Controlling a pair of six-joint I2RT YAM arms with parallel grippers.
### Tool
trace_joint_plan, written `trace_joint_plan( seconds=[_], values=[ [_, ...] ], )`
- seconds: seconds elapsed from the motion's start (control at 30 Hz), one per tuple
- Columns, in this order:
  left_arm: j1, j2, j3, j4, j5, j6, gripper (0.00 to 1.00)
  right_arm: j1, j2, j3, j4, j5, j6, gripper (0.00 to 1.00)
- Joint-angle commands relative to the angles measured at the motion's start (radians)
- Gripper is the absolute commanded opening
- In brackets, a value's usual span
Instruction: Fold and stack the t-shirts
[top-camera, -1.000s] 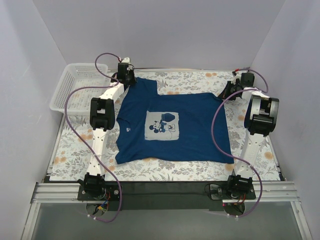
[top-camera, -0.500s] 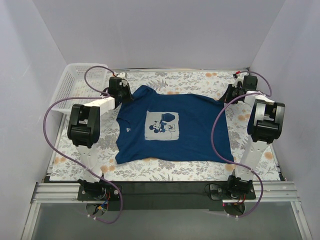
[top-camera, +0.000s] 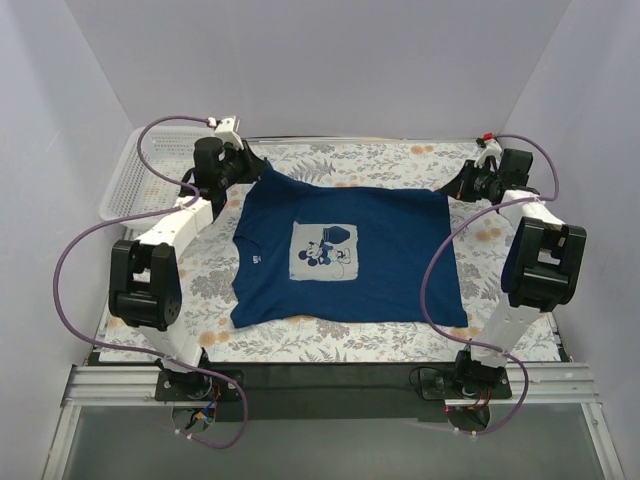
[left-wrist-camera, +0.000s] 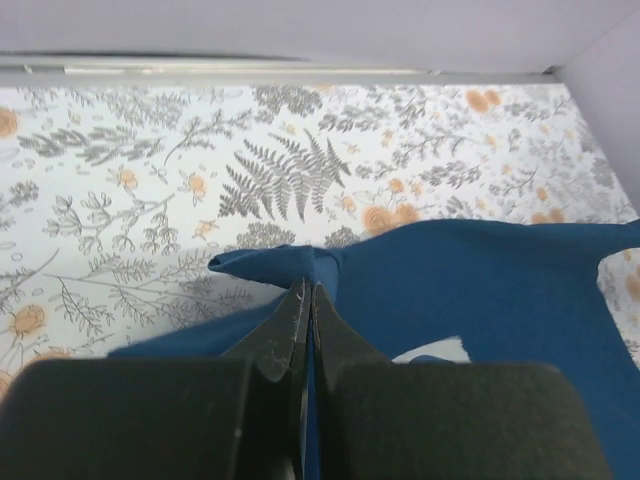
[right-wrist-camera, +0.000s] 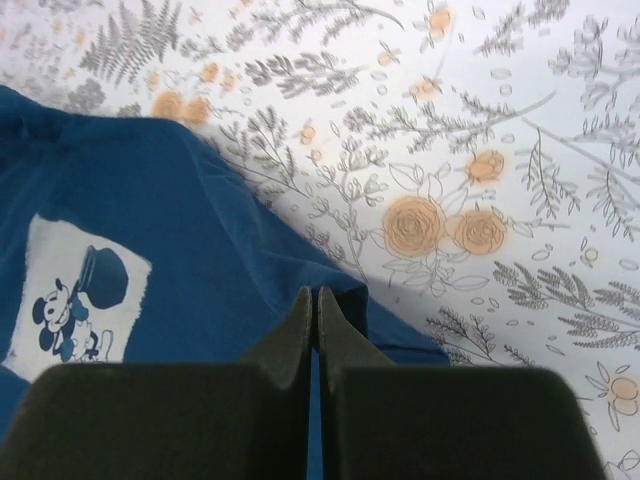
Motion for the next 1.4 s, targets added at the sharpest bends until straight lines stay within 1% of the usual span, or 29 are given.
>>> trace_joint_plan(
  seconds=[0.0,0.17,0.27,0.3,0.33,0.37,0.43,0.53,0.57,0.63,0.7,0.77,0.8,0.83,0.87,0.93,0.97,1.03,1.1,1.2,1.37],
  values=[
    [0.017,-0.08,-0.012,0.031,0.032,-0.007,0.0,-0.006,-0.08,-0.014,0.101,-0.057,0.005,0.01],
    [0.038,-0.152,-0.02,0.039,0.043,-0.019,0.0,-0.006,-0.168,-0.04,0.125,-0.054,0.006,0.01],
    [0.049,-0.22,-0.021,0.048,0.032,-0.026,0.0,-0.006,-0.251,-0.072,0.129,-0.043,-0.008,0.01],
    [0.058,-0.281,-0.018,0.057,0.014,-0.041,0.0,-0.005,-0.354,-0.098,0.138,-0.026,-0.028,0.01],
    [0.061,-0.319,-0.009,0.065,0.005,-0.05,0.0,-0.005,-0.405,-0.096,0.137,-0.011,-0.037,0.01],
    [0.061,-0.343,-0.009,0.065,0.005,-0.05,0.0,-0.005,-0.406,-0.093,0.134,-0.003,-0.037,0.01],
    [0.063,-0.378,0.017,0.085,-0.017,-0.075,0.0,-0.005,-0.475,-0.07,0.125,0.012,-0.042,0.01],
    [0.064,-0.433,0.074,0.114,-0.086,-0.11,0.0,-0.008,-0.536,0.03,0.076,0.043,-0.041,0.01],
    [0.064,-0.444,0.092,0.122,-0.107,-0.114,0.0,-0.011,-0.539,0.115,0.047,0.052,-0.028,0.01],
    [0.064,-0.47,0.149,0.139,-0.162,-0.13,0.0,-0.026,-0.539,0.199,-0.006,0.049,-0.001,0.01],
    [0.064,-0.485,0.184,0.163,-0.21,-0.136,0.0,-0.043,-0.536,0.324,-0.045,0.041,0.028,0.01],
    [0.064,-0.484,0.277,0.159,-0.227,-0.136,0.0,-0.051,-0.532,0.416,-0.085,0.037,0.033,0.01],
    [0.064,-0.478,0.319,0.148,-0.232,-0.136,0.0,-0.06,-0.525,0.517,-0.116,0.035,0.038,0.01],
    [0.064,-0.466,0.357,0.14,-0.227,-0.147,0.0,-0.066,-0.524,0.561,-0.133,0.034,0.044,0.01],
    [0.064,-0.461,0.438,0.134,-0.223,-0.148,0.0,-0.074,-0.524,0.61,-0.142,0.035,0.048,0.01],
    [0.064,-0.447,0.506,0.123,-0.219,-0.16,0.0,-0.101,-0.525,0.718,-0.158,0.032,0.074,0.01],
    [0.064,-0.446,0.575,0.119,-0.222,-0.161,0.0,-0.11,-0.53,0.746,-0.161,0.034,0.084,0.01],
    [0.064,-0.447,0.63,0.113,-0.227,-0.162,0.0,-0.14,-0.544,0.811,-0.161,0.032,0.111,0.01],
    [0.064,-0.447,0.71,0.085,-0.235,-0.151,0.0,-0.155,-0.568,0.835,-0.161,0.043,0.117,0.01],
    [0.064,-0.45,0.778,0.037,-0.239,-0.133,0.0,-0.16,-0.602,0.852,-0.161,0.067,0.124,0.01],
    [0.064,-0.49,0.763,0.028,-0.264,-0.116,0.0,-0.161,-0.63,0.881,-0.159,0.109,0.134,0.01]
  ],
)
